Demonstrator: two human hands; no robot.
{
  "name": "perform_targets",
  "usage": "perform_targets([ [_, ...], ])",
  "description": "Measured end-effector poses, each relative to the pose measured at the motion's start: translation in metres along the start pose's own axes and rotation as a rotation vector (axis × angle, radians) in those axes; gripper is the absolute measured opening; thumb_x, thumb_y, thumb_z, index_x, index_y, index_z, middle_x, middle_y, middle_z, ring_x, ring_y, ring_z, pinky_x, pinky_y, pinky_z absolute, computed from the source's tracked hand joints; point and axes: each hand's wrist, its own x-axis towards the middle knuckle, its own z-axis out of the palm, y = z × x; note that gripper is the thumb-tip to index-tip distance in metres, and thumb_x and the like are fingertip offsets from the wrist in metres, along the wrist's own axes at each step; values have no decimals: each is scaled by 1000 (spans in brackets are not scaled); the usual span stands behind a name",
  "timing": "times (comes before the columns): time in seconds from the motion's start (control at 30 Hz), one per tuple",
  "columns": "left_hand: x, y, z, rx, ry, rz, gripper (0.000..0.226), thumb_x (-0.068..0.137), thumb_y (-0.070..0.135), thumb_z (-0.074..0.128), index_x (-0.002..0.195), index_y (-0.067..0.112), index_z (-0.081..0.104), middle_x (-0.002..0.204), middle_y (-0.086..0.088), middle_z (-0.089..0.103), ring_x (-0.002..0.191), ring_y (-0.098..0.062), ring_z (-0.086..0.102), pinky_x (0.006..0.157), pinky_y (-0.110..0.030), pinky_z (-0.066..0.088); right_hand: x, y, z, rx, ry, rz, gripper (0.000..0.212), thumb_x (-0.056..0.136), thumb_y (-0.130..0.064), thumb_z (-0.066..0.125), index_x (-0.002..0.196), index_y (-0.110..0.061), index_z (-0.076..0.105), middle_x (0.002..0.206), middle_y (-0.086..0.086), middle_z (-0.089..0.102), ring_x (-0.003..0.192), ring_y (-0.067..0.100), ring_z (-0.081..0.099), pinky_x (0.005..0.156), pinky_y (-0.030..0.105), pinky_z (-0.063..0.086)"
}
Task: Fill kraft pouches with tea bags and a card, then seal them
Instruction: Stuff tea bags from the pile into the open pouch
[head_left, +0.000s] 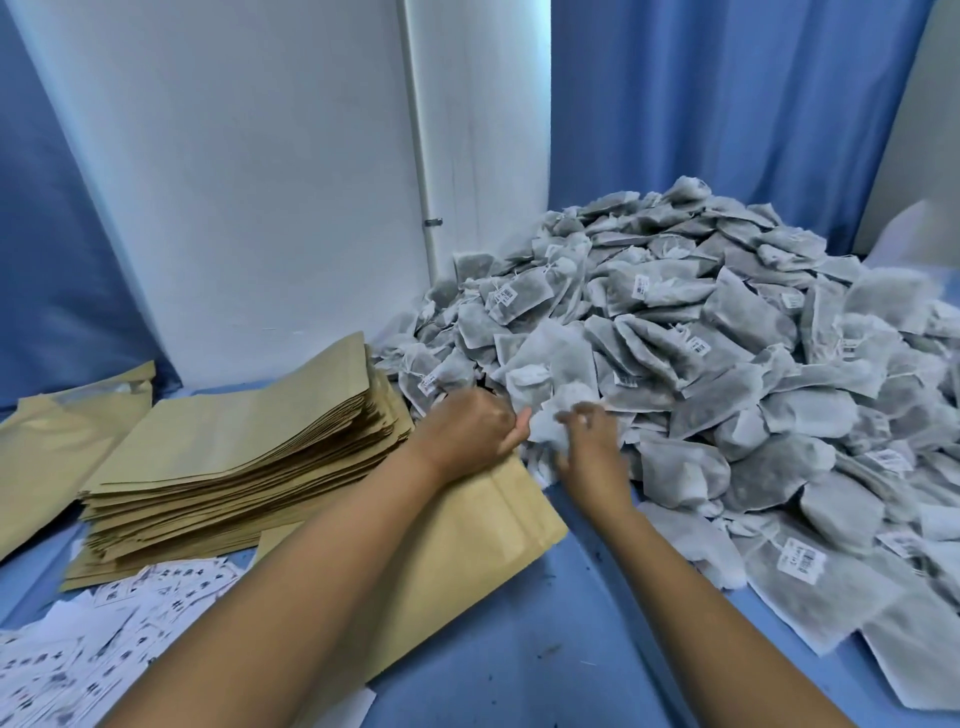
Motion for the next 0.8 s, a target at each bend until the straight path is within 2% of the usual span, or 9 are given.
perform_targets([
  [0.07,-3,1,-1,34,38,19,46,89,12,54,44,2,51,44,-13,51,39,-26,50,48,-33,49,-2,-4,23,-84,-265,7,65,89,-39,56,144,-17,32,154,13,10,141,30,15,108,41,32],
  [0.13,-6,0,0,58,58,19,46,87,13,55,43,3,51,42,-12,51,38,-26,49,48,-32,46,-4,-8,40,-152,-286,24,58,92,-37,49,145,-21,30,156,15,0,143,31,8,110,41,26],
  [0.3,-11,-4,-1,-44,92,-119,47,97,15,48,52,4,46,51,-17,51,46,-30,50,53,-47,47,-5,-12,38,-163,-164,69,25,90,-9,52,115,-14,48,134,9,31,108,31,47,73,34,41],
  [0.37,-14,-4,-1,-86,112,-146,49,97,17,46,51,4,44,50,-17,50,46,-30,49,54,-47,46,-9,-12,29,235,-27,244,11,85,-3,48,93,-11,51,103,5,47,84,26,51,65,32,39],
  [0.5,-16,-5,-4,-164,148,-192,48,97,15,48,51,1,46,50,-19,51,47,-30,49,54,-46,45,-6,-24,-4,1385,448,746,26,82,10,39,77,-10,55,61,0,53,53,13,45,45,17,39],
  [0.57,-16,-6,-3,-220,190,-235,47,97,14,48,52,1,48,52,-20,52,50,-30,48,56,-46,44,-7,-28,-21,1745,416,760,29,81,13,34,70,-12,43,54,3,43,54,16,36,49,24,37],
  [0.63,-17,-5,-2,-264,225,-274,48,98,16,46,54,-2,51,56,-21,54,54,-31,50,59,-45,43,-12,-32,-35,1729,211,685,28,80,13,33,66,-9,40,47,3,37,52,17,32,53,27,32],
  [0.73,-20,-5,-3,-355,270,-305,51,95,24,38,56,-4,55,56,-15,57,54,-26,52,62,-41,41,-26,-45,-45,1281,-65,407,27,83,11,47,68,-10,58,55,6,53,52,16,46,53,26,34],
  [0.8,-22,-5,-5,-429,302,-323,52,94,26,37,53,-2,51,52,-10,53,50,-21,47,61,-39,40,-27,-53,-48,1169,-140,314,28,81,6,59,67,-17,65,58,-1,61,53,9,54,48,20,41],
])
